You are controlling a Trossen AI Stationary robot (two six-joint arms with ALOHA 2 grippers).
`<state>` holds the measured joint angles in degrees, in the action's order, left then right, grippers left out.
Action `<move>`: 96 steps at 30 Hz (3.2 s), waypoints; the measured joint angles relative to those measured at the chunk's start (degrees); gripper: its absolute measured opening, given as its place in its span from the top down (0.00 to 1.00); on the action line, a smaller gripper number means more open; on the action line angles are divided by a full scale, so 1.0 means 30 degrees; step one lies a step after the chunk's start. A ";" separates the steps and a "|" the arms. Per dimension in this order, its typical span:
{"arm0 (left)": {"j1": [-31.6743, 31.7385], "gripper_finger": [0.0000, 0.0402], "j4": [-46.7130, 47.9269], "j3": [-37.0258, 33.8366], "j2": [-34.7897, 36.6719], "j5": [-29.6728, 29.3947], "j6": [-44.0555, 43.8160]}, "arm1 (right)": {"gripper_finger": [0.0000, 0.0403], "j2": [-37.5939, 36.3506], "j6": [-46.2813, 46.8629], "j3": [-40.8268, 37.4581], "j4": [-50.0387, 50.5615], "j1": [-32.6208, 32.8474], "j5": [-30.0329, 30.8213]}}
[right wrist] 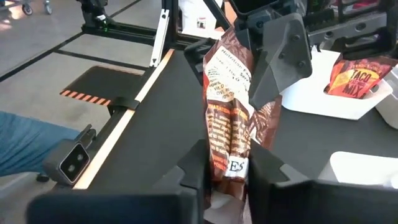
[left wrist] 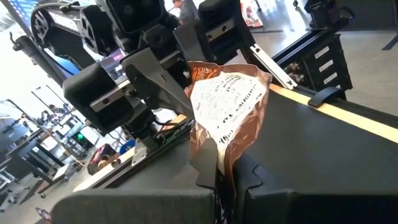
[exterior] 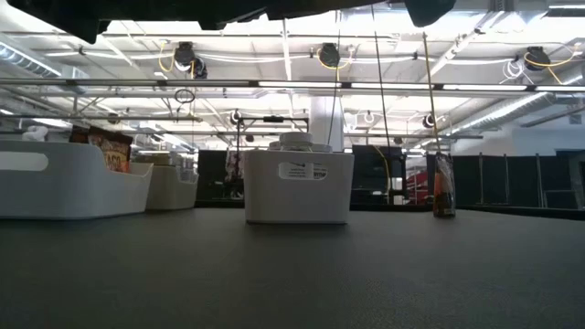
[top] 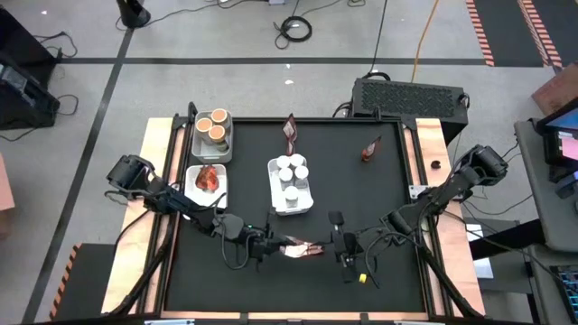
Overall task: Sort spices by type
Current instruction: Put the orange seasoning pack into the left white bin
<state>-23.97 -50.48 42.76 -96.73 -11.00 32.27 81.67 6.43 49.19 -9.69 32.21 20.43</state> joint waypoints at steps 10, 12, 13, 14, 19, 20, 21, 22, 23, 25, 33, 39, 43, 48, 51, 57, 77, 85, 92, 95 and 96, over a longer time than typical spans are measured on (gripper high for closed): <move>-0.0022 0.99 0.1807 0.0310 0.0793 -0.1873 -0.3930 | 0.51 -0.0730 -0.2738 0.0015 0.2152 0.0007 0.1072; -0.0007 0.99 0.4816 0.0789 0.1817 -0.2696 -0.5662 | 0.46 -0.1273 -0.2009 0.0015 0.3877 0.0007 0.1620; -0.0015 0.99 0.6943 0.1146 0.2464 -0.3056 -0.6551 | 0.44 -0.1509 -0.1321 0.0015 0.4628 0.0003 0.1753; -0.0018 1.00 0.9312 0.1590 0.3174 -0.3384 -0.7488 | 0.43 -0.1726 -0.0690 0.0015 0.5318 -0.0007 0.1793; 0.0191 1.00 2.1678 0.5254 0.6483 -0.4510 -1.4207 | 0.42 -0.2368 0.1800 0.0015 0.7907 0.0007 0.1856; 0.0336 1.00 2.3730 0.6046 0.6955 -0.4549 -1.6082 | 0.43 -0.2366 0.2130 0.0015 0.8213 0.0007 0.1851; 0.0554 1.00 2.5922 0.6811 0.7406 -0.4561 -1.7884 | 0.43 -0.2327 0.2379 0.0015 0.8402 0.0007 0.1843; 0.0763 1.00 2.7989 0.7523 0.7814 -0.4546 -1.9691 | 0.44 -0.2256 0.2570 0.0015 0.8435 0.0007 0.1850; 0.1021 1.00 2.9993 0.8217 0.8181 -0.4472 -2.1626 | 0.44 -0.2189 0.2653 0.0015 0.8400 0.0007 0.1851; 0.1662 1.00 3.3822 0.9448 0.8817 -0.3885 -2.6020 | 0.46 -0.2078 0.2496 0.0015 0.8275 0.0007 0.1843; 0.3449 1.00 4.5110 1.0964 1.0669 -0.0188 -3.5877 | 0.49 -0.2033 0.1997 0.0015 0.8056 0.0010 0.3184; 0.3497 1.00 4.6461 0.9457 1.1154 0.2426 -3.9259 | 0.49 -0.2033 0.2104 0.0015 0.8065 0.0044 0.3106; 0.3512 1.00 4.6506 0.7695 1.0869 0.3572 -4.0141 | 0.48 -0.2033 0.2128 0.0015 0.8070 0.0044 0.3000; 0.3887 1.00 4.6439 0.5476 1.0892 0.4240 -4.0610 | 0.48 -0.2033 0.2128 0.0015 0.8066 0.0058 0.2177; 0.4389 1.00 4.6420 0.4578 1.0915 0.3613 -4.0098 | 0.48 -0.2033 0.2078 0.0015 0.8071 0.0066 0.2135; 0.5377 1.00 4.5271 0.2749 1.0910 0.3881 -3.9452 | 0.48 -0.2033 0.2128 0.0015 0.8043 0.0066 0.2142; 0.8156 0.90 4.3769 0.1836 1.0910 0.3566 -3.7179 | 0.48 -0.2033 0.2128 0.0015 0.8058 0.0066 0.2101; 0.8697 0.79 4.3542 0.1836 1.0907 0.3573 -3.6122 | 0.48 -0.2033 0.2128 0.0007 0.8058 0.0066 0.2091; 0.9154 0.74 4.3674 0.2199 1.0914 0.4532 -3.4982 | 0.48 -0.2033 0.2128 0.0007 0.8065 0.0066 0.2098; 0.9367 0.73 4.3714 0.2752 1.0914 0.4335 -3.4828 | 0.48 -0.2033 0.2128 0.0007 0.8060 0.0066 0.2098; 0.9437 0.73 4.3705 0.2924 1.0916 0.4111 -3.4508 | 0.48 -0.2033 0.2128 0.0007 0.8062 0.0066 0.2098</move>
<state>4.35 80.64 51.54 -63.98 1.33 -71.25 75.57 12.82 49.21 14.49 32.40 26.72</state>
